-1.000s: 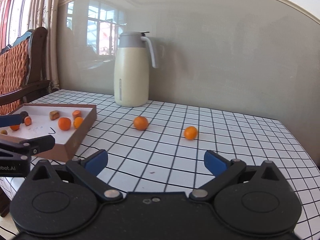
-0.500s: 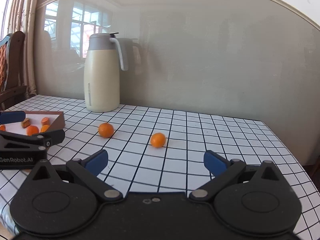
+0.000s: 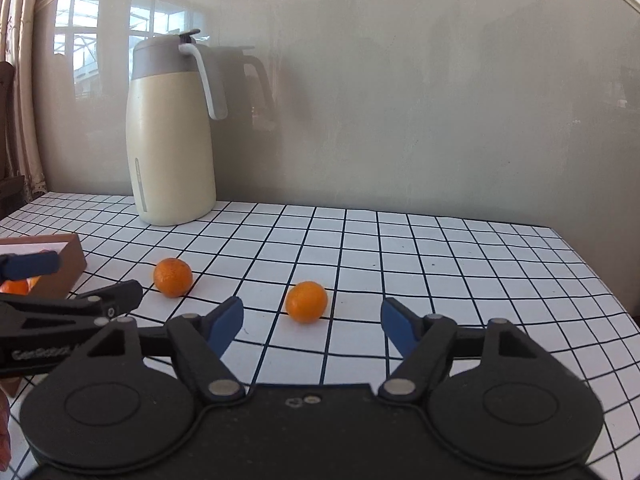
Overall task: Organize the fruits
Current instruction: 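Approach and grasp an orange with the left gripper while the right gripper grasps another orange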
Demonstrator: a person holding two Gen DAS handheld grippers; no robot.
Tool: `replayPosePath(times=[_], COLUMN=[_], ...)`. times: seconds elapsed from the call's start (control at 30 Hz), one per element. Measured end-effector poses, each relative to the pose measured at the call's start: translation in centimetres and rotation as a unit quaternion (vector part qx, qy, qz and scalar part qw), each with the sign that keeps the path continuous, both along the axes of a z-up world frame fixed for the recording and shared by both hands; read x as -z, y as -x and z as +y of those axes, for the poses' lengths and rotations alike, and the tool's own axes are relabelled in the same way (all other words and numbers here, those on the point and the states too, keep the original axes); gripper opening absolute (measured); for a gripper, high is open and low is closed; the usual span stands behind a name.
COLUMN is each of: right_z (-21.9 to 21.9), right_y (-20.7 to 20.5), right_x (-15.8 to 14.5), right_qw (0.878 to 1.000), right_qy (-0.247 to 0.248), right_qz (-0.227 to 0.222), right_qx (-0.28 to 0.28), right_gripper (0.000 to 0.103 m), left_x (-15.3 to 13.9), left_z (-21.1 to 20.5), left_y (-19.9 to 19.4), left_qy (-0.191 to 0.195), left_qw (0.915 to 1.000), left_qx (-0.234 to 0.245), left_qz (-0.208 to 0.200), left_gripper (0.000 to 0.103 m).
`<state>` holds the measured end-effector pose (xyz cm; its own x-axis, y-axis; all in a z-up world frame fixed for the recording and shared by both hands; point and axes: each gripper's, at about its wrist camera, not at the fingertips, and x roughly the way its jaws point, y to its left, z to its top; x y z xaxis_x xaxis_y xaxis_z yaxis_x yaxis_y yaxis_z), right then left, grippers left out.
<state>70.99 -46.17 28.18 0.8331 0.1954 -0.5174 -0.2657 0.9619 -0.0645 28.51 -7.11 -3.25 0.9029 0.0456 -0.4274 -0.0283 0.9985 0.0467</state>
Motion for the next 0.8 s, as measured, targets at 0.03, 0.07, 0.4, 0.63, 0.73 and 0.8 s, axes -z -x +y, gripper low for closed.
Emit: replayPosePath(times=[0.03, 0.07, 0.4, 0.63, 0.73, 0.8], right_z=[0.2, 0.3, 0.9, 0.8, 1.0, 1.0], right_y=[-0.3, -0.7, -3.6, -5.0, -5.5, -5.9], right_x=[0.2, 0.4, 2.3, 3.1, 3.3, 3.5], right_qw=[1.000, 1.000, 1.000, 0.999, 0.999, 0.998], right_qy=[0.004, 0.008, 0.008, -0.006, -0.007, -0.009], right_qz=[0.000, 0.000, 0.028, 0.047, 0.052, 0.056], right_qx=[-0.001, -0.001, 0.002, 0.002, 0.003, 0.002], right_gripper=[0.064, 0.063, 0.042, 0.039, 0.035, 0.035], left_x=[0.3, 0.5, 2.4, 2.9, 3.0, 3.1], left_z=[0.1, 0.1, -0.5, -1.1, -1.3, -1.5], left_y=[-0.6, -1.1, -4.7, -6.5, -6.9, -7.2], left_qy=[0.003, 0.002, 0.013, 0.018, 0.020, 0.019], left_qw=[1.0000, 0.9999, 0.9984, 0.9974, 0.9973, 0.9971], left_qx=[0.000, -0.003, -0.005, -0.009, -0.006, -0.005], left_qz=[0.007, 0.012, 0.055, 0.069, 0.071, 0.073], left_gripper=[0.079, 0.079, 0.059, 0.059, 0.059, 0.059])
